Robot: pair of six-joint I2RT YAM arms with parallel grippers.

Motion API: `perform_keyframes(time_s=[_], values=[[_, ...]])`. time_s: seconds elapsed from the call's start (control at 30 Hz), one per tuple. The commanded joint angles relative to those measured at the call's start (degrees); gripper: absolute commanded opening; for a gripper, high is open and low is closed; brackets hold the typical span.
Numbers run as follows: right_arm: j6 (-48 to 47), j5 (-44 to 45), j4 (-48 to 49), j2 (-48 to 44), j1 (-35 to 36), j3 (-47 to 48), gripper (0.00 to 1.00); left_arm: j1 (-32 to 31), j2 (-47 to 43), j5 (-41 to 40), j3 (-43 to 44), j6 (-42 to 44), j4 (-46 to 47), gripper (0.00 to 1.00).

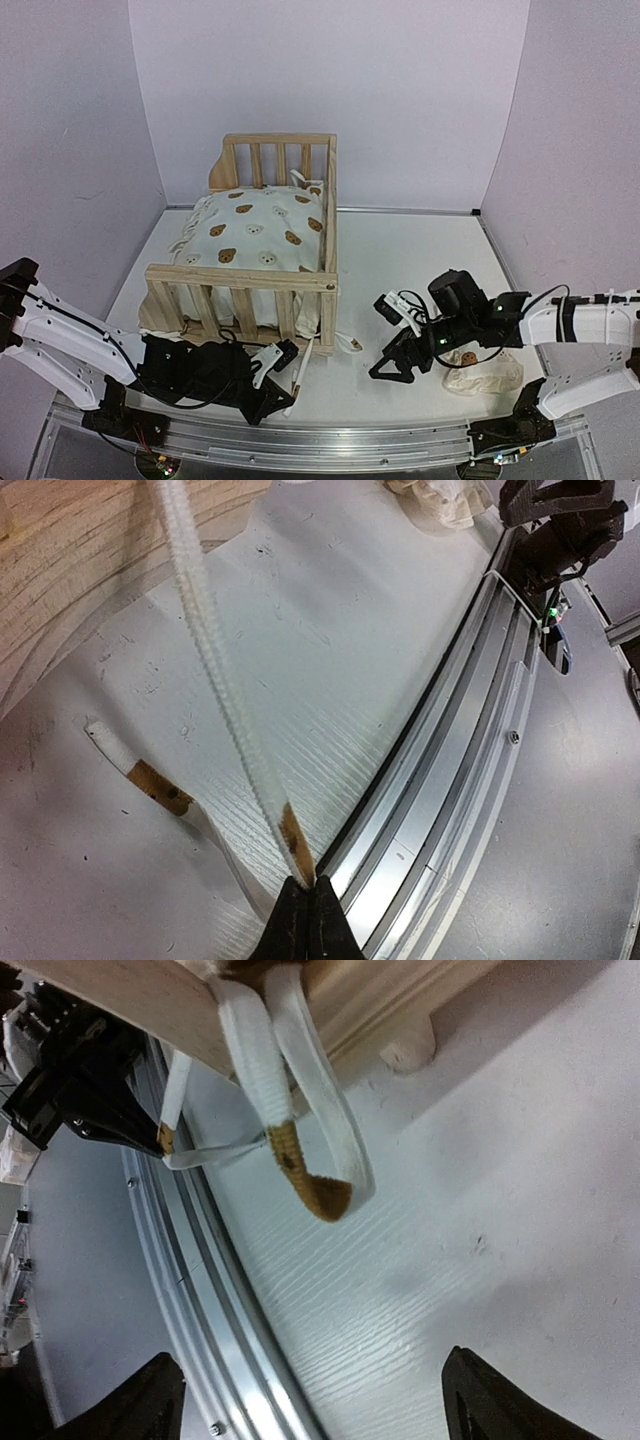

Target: Set up the pet bed

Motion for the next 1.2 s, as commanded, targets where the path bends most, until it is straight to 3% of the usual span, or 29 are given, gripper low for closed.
perform_keyframes(time_s=[0.0, 0.27, 0.43, 0.57, 0.63, 0.73, 0.77, 0.83, 0.87, 0.93, 0.97, 1.03, 1.17], values=[[-1.8, 4.7, 38.2, -0.1, 0.4, -7.3, 0.92, -0.2, -0.1, -1.1, 2.0, 0.8, 0.2, 0.00], [-0.4, 6.6, 57.3, 9.9, 1.0, -9.4, 0.79, -0.3, -1.2, -2.3, 2.3, 0.9, 0.2, 0.00], [1.6, 1.8, 59.0, 16.7, 1.2, -8.0, 0.45, -0.2, -1.8, -3.3, 2.3, 1.4, 0.2, 0.00], [4.6, -1.8, 55.8, 16.2, 1.3, -10.4, 0.31, -0.3, -2.6, -5.2, 1.9, 1.7, 0.2, 0.00], [5.9, -4.1, 40.4, 12.9, 1.4, -6.5, 0.17, -0.3, -3.3, -6.8, 1.5, 1.8, 0.2, 0.00], [4.0, -0.2, -3.4, 10.9, 1.5, 8.1, 0.00, -0.1, -5.3, -11.0, 0.4, 1.2, 0.1, 0.00], [2.8, 2.9, -24.9, 11.3, 1.5, 13.7, 0.00, -0.1, -6.0, -12.9, 0.0, 1.0, 0.0, 0.00], [0.6, 7.8, -48.3, 12.7, 1.5, 21.9, 0.06, -0.1, -7.1, -16.0, -0.8, 0.2, -0.2, 0.00], [0.6, 11.8, -55.9, 13.5, 1.4, 26.1, 0.03, 0.2, -7.4, -17.2, -1.1, -0.4, -0.4, 0.00], [2.8, 18.8, -61.0, 13.6, 1.5, 33.9, 0.02, 1.0, -7.7, -18.4, -1.6, -1.2, -0.5, 0.00], [5.2, 22.4, -61.1, 13.5, 1.5, 37.3, 0.07, 1.2, -7.7, -18.9, -1.7, -1.4, -0.4, 0.00], [9.7, 28.0, -59.9, 13.4, 1.5, 41.8, 0.06, 1.4, -7.5, -19.2, -1.6, -1.4, -0.6, 0.00], [14.1, 55.6, -66.5, 16.4, 1.5, 52.9, 0.05, 1.6, -7.2, -19.8, -1.1, -1.5, -0.7, 0.00]])
